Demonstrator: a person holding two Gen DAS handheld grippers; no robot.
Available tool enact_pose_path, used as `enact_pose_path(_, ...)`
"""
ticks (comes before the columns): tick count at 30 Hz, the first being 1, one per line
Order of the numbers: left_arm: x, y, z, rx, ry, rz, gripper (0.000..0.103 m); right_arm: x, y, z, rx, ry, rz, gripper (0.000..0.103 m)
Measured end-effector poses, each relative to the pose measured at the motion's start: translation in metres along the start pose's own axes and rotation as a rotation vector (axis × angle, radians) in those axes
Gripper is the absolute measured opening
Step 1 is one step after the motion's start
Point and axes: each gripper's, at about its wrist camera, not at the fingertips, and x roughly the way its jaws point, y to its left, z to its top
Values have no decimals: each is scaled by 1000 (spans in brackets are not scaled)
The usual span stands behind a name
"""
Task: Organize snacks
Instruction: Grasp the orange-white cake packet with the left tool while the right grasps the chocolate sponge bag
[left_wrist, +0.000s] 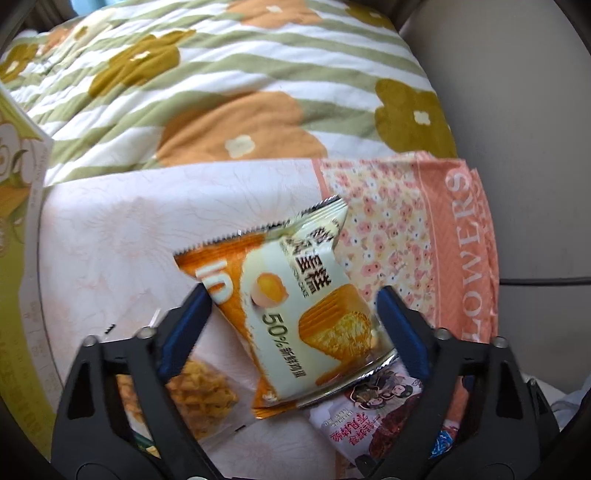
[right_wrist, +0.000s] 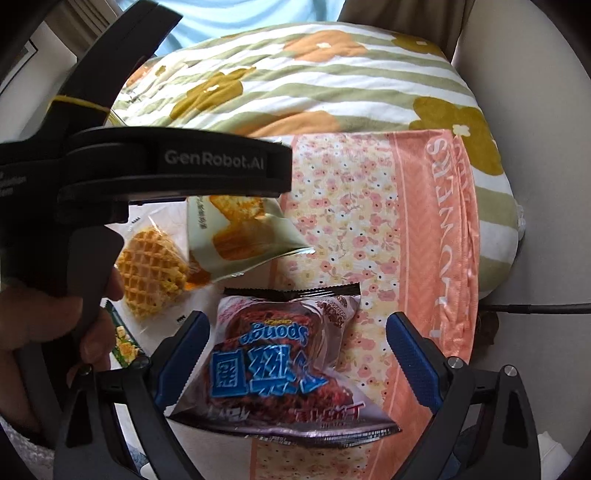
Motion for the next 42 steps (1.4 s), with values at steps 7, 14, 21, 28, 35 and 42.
enact_pose_path(7, 6, -5, -4, 82, 10, -28, 71, 10, 1, 1, -4, 29, 3, 95)
enact_pose_path(14, 2, -2, -4, 156, 2, -52, 64, 24, 0, -8, 2, 71, 21, 95)
enact_pose_path(21, -3, 2, -5, 186, -15, -33, 63, 37, 0, -12, 17, 101, 33, 95)
enact_pose_path(28, -8, 4, -7, 193, -30, -31, 63, 48, -2, -21, 35, 108, 70, 85)
enact_pose_path(35, -17, 4, -9, 193, -54, -41, 62, 38, -1, -24, 18, 74, 64, 64)
enact_pose_path(42, -45, -2, -11, 204, -108, -37, 62, 10, -2, -28, 14, 6, 49, 63)
